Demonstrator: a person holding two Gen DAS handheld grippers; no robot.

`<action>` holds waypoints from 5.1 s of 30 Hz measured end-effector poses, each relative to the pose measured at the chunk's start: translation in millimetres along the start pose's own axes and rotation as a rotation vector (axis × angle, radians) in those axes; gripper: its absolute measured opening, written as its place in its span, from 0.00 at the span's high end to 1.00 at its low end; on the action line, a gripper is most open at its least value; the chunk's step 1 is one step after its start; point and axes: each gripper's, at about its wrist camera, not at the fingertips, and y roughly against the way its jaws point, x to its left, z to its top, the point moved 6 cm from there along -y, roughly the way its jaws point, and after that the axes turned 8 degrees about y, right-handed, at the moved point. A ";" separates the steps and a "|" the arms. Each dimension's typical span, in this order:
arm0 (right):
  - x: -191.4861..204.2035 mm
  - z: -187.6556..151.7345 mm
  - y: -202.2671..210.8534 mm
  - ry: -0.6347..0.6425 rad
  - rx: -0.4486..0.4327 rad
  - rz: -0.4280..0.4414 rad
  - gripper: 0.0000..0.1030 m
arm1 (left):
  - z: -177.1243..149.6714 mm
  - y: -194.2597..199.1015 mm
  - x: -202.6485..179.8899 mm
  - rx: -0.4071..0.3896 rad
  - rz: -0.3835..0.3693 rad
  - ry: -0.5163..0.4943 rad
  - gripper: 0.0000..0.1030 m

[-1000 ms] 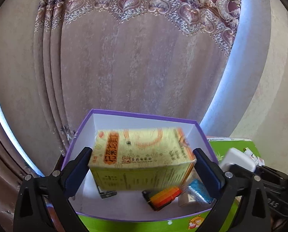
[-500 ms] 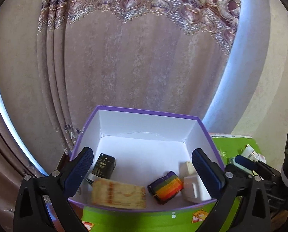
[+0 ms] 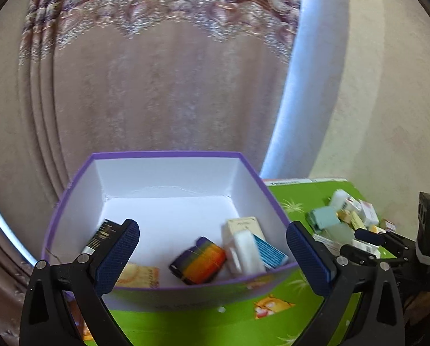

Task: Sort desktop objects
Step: 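Move both grippers back over the table toward the remaining boxes, then grasp the white barcode medicine box with the left gripper while the right grasps another white box, then carry both white medicine boxes over the purple box and release them inside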

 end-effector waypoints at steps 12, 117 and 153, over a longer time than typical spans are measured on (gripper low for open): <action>-36.9 -52.6 24.0 -0.015 0.075 -0.085 0.24 | -52.8 -11.6 -44.2 0.115 -0.071 -0.080 0.01; -109.1 -61.9 12.9 0.132 0.171 -0.090 0.59 | -48.6 -114.2 -162.5 0.337 -0.314 -0.371 0.25; 39.9 79.6 -32.1 0.116 0.028 0.098 0.59 | 3.0 -52.4 27.7 0.115 0.002 -0.001 0.25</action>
